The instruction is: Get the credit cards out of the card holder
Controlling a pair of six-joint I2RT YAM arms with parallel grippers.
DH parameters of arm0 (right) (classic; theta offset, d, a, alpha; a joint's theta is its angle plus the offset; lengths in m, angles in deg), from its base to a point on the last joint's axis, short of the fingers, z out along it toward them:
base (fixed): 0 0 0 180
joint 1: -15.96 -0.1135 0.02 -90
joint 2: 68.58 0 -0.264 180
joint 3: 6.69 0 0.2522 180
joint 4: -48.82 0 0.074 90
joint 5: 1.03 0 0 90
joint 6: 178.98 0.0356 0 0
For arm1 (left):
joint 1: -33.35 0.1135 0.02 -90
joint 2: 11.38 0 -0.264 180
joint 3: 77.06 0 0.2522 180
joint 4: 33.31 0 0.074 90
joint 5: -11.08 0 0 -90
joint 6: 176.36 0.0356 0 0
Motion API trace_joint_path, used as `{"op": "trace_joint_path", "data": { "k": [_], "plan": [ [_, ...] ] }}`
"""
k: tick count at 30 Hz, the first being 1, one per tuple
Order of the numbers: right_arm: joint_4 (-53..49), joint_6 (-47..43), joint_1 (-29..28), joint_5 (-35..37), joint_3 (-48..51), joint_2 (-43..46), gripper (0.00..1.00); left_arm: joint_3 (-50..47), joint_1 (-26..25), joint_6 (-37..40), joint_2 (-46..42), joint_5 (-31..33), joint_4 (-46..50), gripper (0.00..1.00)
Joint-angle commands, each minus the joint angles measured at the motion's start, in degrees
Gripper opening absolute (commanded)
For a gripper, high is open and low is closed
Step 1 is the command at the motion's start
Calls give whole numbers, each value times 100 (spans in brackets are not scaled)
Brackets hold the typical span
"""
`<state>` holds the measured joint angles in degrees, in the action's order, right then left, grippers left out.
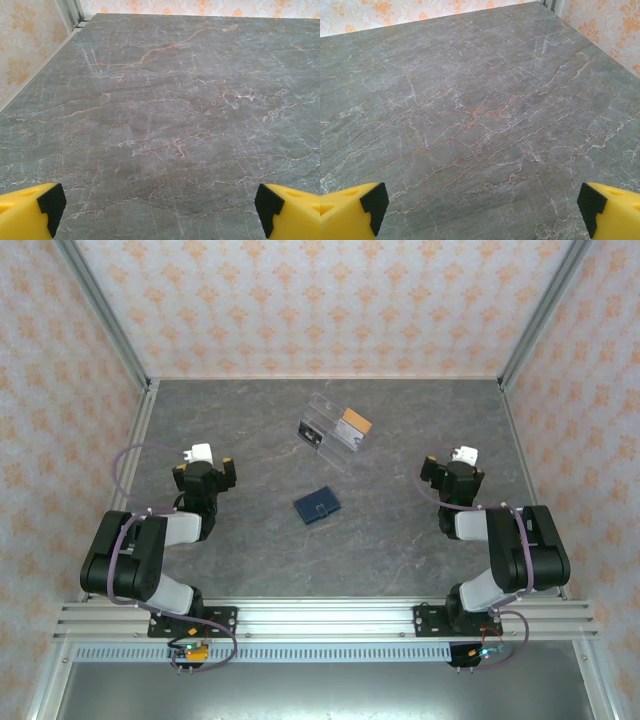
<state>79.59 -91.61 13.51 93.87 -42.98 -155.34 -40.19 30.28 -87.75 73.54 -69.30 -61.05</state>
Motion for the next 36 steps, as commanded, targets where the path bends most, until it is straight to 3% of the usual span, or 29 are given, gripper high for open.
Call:
{"op": "trace_joint_path", "data": {
  "k": [1, 25, 31, 36],
  "plan": [
    [-20, 13, 9, 10, -149, -37, 99, 106, -52, 105, 68, 101, -149, 100],
    [13, 12, 17, 7, -125, -8, 99, 116, -42, 118, 47, 93, -127, 100],
    [-1791, 385, 17, 872, -824, 821, 99, 1018, -53, -178, -642, 790, 1895, 100],
    [-4116, 1826, 17, 1235, -1824, 1266, 99, 1830, -86, -937, -1106, 671, 3388, 100]
  ]
}}
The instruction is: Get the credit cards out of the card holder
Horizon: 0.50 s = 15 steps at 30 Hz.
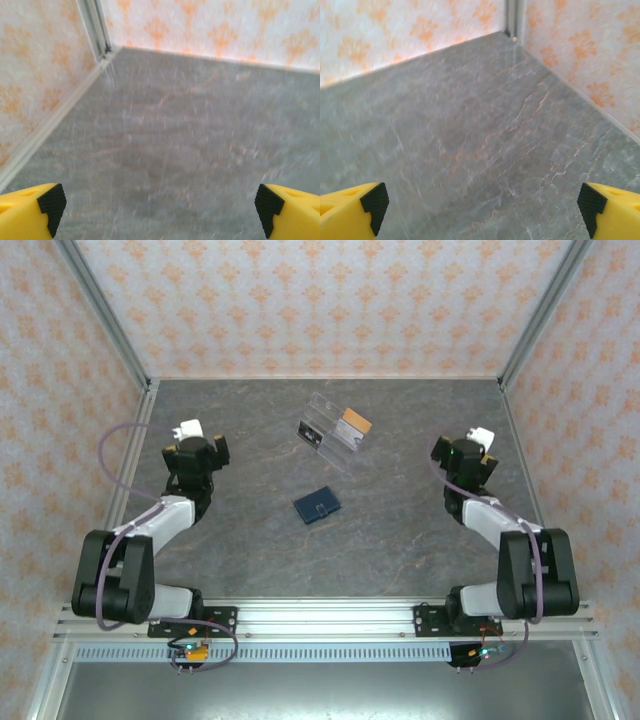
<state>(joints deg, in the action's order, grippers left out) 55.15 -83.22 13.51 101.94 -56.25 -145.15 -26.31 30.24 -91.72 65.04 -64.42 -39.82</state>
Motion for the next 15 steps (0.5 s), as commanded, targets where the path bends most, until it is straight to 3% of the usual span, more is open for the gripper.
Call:
{"op": "trace_joint_path", "data": {
  "k": [1, 6, 11, 15],
  "plan": [
    [-2120, 1234, 17, 359, -759, 256, 99, 591, -99, -686, -311, 100, 1557, 100],
    [-3847, 1890, 7, -946, -1736, 46, 99, 1121, -365, -1236, -532, -438, 2651, 100],
    [-4053, 2013, -143, -2489, -1918, -167, 99, 1363, -757, -1786, -543, -492, 3197, 100],
    [-4126, 1958, -735, -2606, -1958, -317, 99, 1353, -1007, -2282, -506, -815, 3479, 100]
  ]
}}
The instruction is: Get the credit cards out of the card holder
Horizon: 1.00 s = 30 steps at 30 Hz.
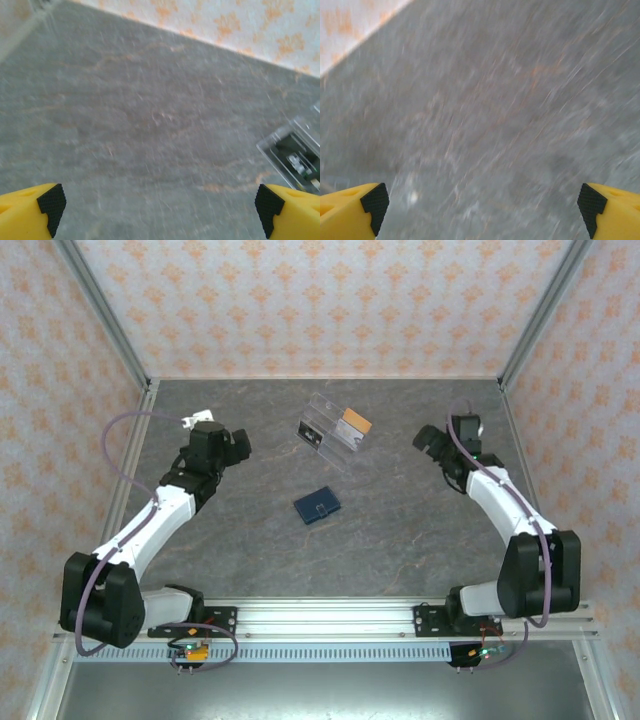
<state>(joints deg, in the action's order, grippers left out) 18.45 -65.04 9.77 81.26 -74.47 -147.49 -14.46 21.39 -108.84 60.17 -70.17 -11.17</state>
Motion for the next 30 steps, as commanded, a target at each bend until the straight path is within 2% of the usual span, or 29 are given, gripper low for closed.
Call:
{"op": "trace_joint_path", "data": {
  "k": [1, 9, 16, 22, 25, 30],
  "plan": [
    [-445, 146, -484, -583, -135, -127, 99, 156, -163, -664, -17, -333, 694, 100],
    [-405, 254, -2034, -581, -193, -550, 97, -39, -481, -1029, -19, -563, 975, 100],
    [-662, 202, -3101, -259, -875, -1508, 94, -367, -504, -1119, -115, -533, 850, 100],
    [-1023, 65, -3592, -215, -1608, -2351, 92, -495, -507, -1075, -149, -209, 893, 100],
    [-1311, 37, -3707, -471, -2091, -2910, 86, -579, -502, -1032, -244, -62, 914, 100],
    [-1497, 129, -3820, -444, -2459, -3417, 79, -798, -493, -1012, -335, 98, 758, 100]
  ]
}}
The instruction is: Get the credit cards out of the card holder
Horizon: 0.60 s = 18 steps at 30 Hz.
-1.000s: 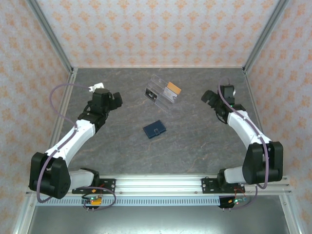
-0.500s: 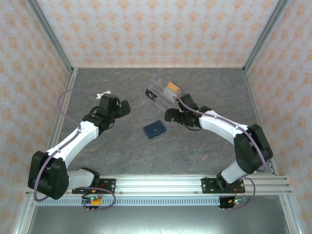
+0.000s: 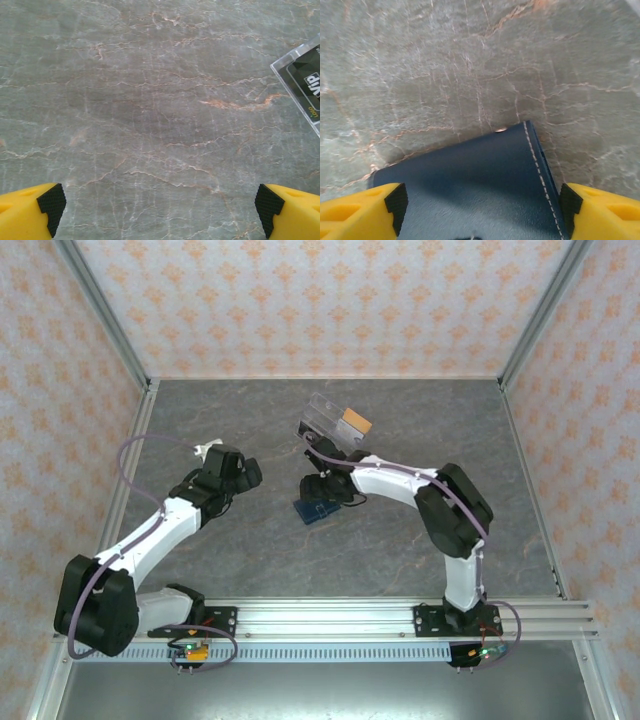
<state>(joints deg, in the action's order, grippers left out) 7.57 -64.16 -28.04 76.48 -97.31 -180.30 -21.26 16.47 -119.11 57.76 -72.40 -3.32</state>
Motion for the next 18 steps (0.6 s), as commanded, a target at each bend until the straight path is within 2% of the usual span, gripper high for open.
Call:
{"op": "trace_joint_path", "data": {
  "k": [1, 9, 14, 18],
  "plan": [
    [-403, 68, -46, 49, -196, -198, 78, -124, -8, 20, -85, 338, -32, 100],
    [-551, -55, -46, 102, -648, -712, 67, -6, -8, 95, 170, 196, -1, 100],
    [-915, -312, -47, 452, -1219, -1009, 65, 75, -8, 66, 378, -14, -66, 100],
    [-841, -281, -46, 489, -1273, -764, 66, 296, 1, 60, 680, -440, -12, 100]
  ]
}}
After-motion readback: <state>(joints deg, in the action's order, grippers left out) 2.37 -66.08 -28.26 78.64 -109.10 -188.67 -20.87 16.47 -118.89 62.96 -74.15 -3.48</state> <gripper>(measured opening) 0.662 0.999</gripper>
